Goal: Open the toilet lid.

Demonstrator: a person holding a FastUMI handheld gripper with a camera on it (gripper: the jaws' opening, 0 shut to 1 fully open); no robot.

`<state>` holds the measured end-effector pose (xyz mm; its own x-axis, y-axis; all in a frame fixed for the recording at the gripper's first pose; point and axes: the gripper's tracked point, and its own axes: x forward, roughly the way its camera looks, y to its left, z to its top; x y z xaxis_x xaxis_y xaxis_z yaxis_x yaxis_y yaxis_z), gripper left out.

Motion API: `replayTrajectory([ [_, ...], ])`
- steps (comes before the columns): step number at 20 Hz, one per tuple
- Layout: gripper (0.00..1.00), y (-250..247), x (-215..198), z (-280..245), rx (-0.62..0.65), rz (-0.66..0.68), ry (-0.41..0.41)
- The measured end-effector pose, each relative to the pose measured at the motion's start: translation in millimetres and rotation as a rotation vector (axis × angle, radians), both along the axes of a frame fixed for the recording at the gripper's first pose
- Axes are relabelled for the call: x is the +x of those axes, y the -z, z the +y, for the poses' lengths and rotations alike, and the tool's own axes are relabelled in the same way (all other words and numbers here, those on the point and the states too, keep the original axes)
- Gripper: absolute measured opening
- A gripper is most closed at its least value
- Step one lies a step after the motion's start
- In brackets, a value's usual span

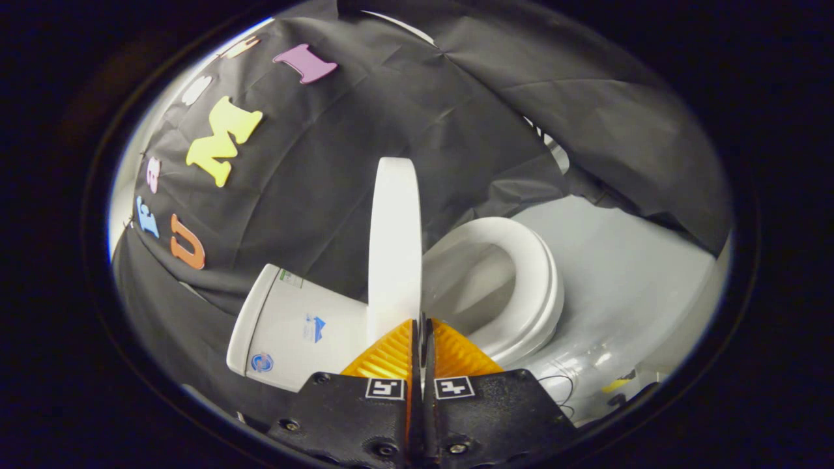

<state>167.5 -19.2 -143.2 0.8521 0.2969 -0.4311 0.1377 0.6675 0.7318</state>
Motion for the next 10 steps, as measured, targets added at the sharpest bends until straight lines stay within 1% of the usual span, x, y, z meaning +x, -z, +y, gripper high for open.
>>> replayTrajectory([
  [3, 0.04, -9.4, -0.9, 4.5, 0.000, -0.010, -0.002],
  [10, 0.04, -26.7, -1.8, 18.5, -0.053, -0.032, -0.017],
])
